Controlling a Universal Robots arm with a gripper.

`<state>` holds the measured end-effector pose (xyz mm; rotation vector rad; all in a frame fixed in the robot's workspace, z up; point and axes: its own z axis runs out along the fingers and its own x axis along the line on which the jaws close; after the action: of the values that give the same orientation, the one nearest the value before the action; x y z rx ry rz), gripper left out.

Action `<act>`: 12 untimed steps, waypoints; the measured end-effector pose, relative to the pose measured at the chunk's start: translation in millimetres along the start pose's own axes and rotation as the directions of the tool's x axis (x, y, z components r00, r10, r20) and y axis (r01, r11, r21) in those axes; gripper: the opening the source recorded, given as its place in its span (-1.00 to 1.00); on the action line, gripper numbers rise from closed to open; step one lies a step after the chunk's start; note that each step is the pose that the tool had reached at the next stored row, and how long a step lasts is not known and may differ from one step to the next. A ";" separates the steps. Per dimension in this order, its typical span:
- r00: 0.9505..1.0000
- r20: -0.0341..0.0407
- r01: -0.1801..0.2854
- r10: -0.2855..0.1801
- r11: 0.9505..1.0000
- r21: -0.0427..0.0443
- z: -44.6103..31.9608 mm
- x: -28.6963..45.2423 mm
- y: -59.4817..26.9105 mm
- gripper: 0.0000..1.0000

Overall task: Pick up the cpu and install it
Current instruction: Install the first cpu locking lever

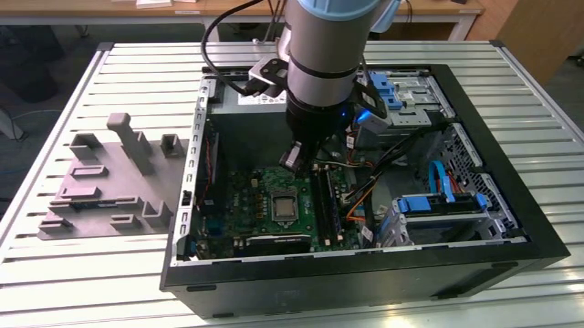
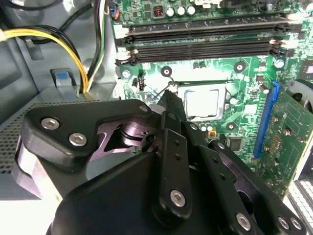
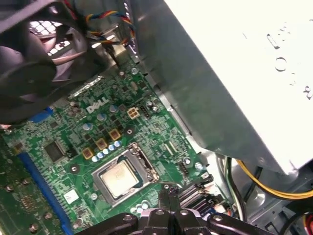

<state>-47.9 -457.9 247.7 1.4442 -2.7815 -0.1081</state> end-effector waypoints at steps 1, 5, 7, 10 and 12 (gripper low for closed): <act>1.000 0.000 0.000 0.000 1.000 0.000 0.1 -1.2 -0.6 -0.79; 1.000 0.000 0.000 0.000 1.000 0.000 0.0 -3.5 -2.5 -0.79; 1.000 0.000 0.000 0.000 1.000 0.000 -0.1 -6.0 -4.3 -0.79; 1.000 0.000 0.000 0.000 1.000 0.000 0.0 -7.9 -5.1 -0.79; 1.000 0.000 0.000 0.000 1.000 0.000 0.1 -10.6 -4.8 -0.79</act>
<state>-38.0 -452.0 247.6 1.4441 -2.7815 -0.1080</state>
